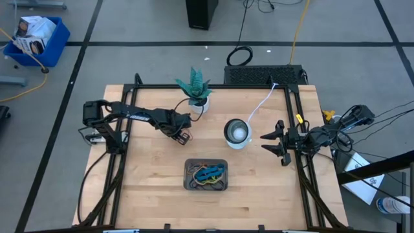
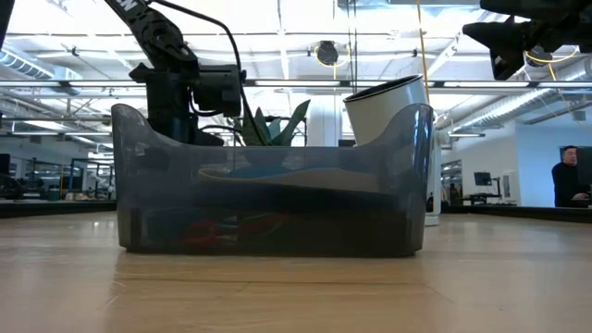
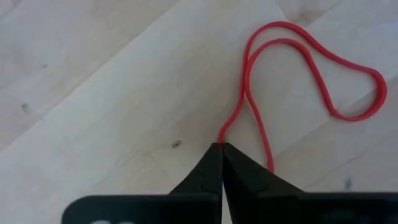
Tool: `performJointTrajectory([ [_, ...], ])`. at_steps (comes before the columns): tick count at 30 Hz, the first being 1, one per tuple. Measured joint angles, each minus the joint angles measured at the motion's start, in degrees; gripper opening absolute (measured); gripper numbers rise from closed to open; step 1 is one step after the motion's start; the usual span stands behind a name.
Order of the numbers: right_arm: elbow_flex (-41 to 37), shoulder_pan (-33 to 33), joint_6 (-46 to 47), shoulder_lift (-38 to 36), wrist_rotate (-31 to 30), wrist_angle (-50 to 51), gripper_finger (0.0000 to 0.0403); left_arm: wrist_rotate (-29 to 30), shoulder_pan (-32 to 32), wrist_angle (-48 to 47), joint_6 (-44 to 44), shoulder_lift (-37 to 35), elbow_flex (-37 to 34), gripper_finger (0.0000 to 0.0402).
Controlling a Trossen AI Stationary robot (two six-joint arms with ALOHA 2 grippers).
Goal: Pick and place rubber bands into bin
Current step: Put the red rubber band into the gray bin
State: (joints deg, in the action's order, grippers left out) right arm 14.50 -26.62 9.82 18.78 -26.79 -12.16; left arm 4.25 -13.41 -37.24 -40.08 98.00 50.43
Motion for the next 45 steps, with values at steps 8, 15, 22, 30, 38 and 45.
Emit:
performJointTrajectory([
  [8,0.00,0.01,0.00,0.01,0.00,0.00,0.0175,-1.14,1.76,-1.68,1.37,-5.98,-0.63,0.0003],
  [15,0.00,-0.01,0.00,-0.01,0.00,-0.02,0.0172,-10.67,3.53,-7.49,3.33,-20.48,-0.36,0.0002],
  [22,0.00,0.01,0.00,0.01,0.00,-0.02,0.0175,-22.51,5.57,-8.98,6.12,-36.10,0.59,0.0001],
  [30,0.00,0.00,-0.50,-0.01,0.00,-0.02,0.0174,-20.59,8.28,13.42,8.42,-48.25,5.50,0.0001],
  [38,0.00,0.00,-1.09,-0.01,-0.07,-0.03,0.0172,-20.03,13.83,24.30,18.58,-45.07,17.62,0.0001],
  [45,0.00,0.00,-1.52,-0.01,-0.12,-0.02,0.0175,-17.20,19.31,9.48,26.60,-31.18,35.33,0.0001],
])
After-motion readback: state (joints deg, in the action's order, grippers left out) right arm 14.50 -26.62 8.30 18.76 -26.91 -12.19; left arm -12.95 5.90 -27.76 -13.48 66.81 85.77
